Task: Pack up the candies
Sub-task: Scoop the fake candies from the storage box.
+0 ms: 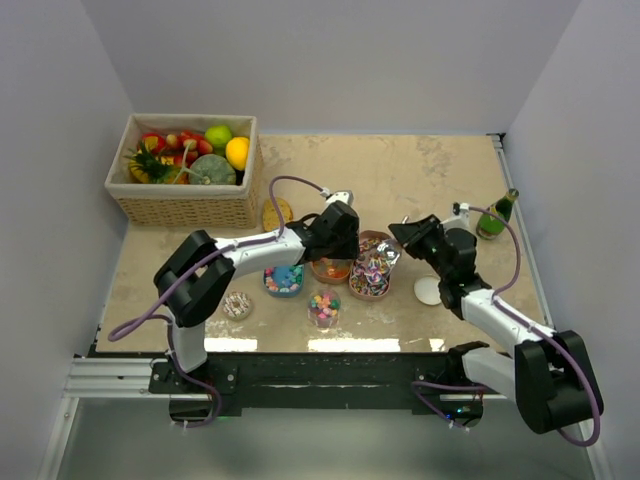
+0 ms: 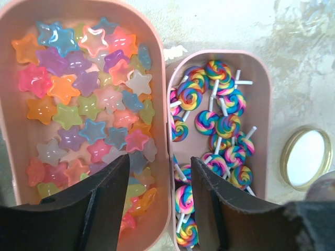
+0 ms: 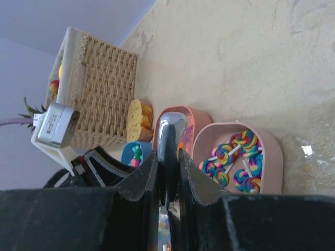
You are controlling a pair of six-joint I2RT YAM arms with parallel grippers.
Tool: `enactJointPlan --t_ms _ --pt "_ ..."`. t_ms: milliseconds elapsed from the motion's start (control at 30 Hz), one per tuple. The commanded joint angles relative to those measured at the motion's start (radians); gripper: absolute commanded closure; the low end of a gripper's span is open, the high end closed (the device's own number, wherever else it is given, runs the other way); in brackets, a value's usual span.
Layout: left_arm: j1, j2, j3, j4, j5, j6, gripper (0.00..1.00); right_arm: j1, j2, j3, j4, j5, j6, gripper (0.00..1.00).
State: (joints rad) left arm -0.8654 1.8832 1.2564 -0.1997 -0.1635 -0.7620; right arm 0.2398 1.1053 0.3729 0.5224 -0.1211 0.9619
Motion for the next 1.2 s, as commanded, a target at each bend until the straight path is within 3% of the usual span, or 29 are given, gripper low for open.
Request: enactJointPlan --t_ms 0,200,367,700,1167 --pt "0.006 -0.085 -0.002 0.031 -0.028 0.043 0.44 0.0 -0.032 -0.049 0.094 -0.12 0.044 1.0" --pt "0.046 -0.142 -0.032 0.036 -0.039 0.053 0.41 0.039 -0.071 -0.075 0.123 -0.131 0.069 1.0" --pt "0.091 -0.203 -0.072 0.023 -0.07 0.061 0.39 0.13 -0.091 -0.062 0.111 -0.054 0.064 1.0" --pt "0.181 -0.331 -0.184 0.009 -0.136 0.049 0.38 0.305 0.045 0.03 0.168 0.055 0.014 1.0" --pt "0.204 -0.401 -0.241 -0.014 -0.188 0.033 0.38 0.461 0.192 0.141 0.16 0.234 -0.112 1.0"
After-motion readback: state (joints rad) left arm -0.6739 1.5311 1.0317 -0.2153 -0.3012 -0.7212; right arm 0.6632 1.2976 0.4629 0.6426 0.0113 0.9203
